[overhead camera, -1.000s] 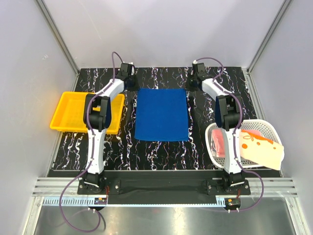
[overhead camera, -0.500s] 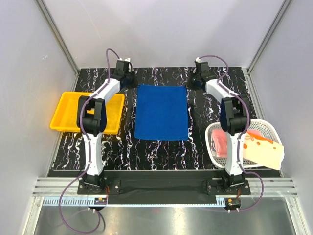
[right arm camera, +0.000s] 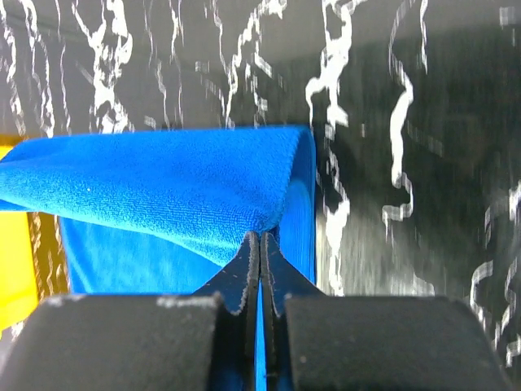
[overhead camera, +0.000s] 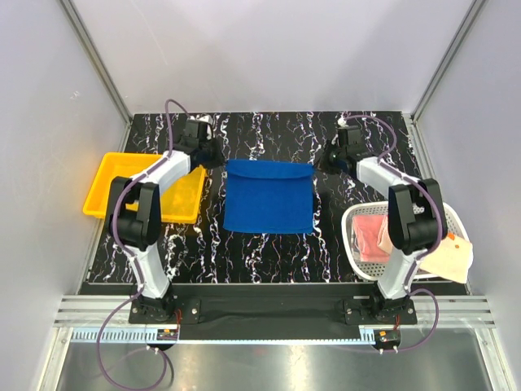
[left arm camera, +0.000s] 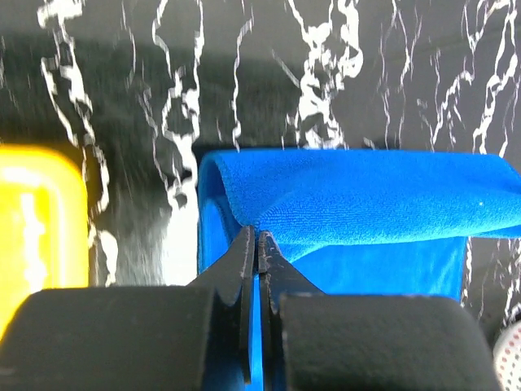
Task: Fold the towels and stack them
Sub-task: Fold the towel
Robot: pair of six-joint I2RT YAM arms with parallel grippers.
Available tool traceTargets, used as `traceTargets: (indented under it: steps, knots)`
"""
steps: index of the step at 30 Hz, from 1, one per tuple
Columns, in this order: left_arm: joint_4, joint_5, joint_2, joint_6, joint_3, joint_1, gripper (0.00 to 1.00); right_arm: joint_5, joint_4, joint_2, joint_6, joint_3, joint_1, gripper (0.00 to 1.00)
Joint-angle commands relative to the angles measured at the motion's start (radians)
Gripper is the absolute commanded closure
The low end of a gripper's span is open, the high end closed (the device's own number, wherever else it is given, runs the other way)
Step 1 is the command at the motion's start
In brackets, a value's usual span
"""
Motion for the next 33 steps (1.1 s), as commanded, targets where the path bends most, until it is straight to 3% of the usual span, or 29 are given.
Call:
traceTargets:
  steps: [1, 19, 33]
  knots:
    - [0.062, -0.03, -0.128, -0.019, -0.068, -0.02, 1.0, -0.026, 0.065, -0.137, 0.042, -0.079, 0.002, 1.0]
    - [0.043, -0.154, -0.412, -0.073, -0.445, -0.133, 1.0, 0.038, -0.018, -0.507, 0.077, -0.461, 0.102, 1.0]
    - [0.062, -0.18, -0.536, -0.092, -0.585, -0.188, 1.0, 0.073, -0.053, -0.642, 0.09, -0.575, 0.154, 1.0]
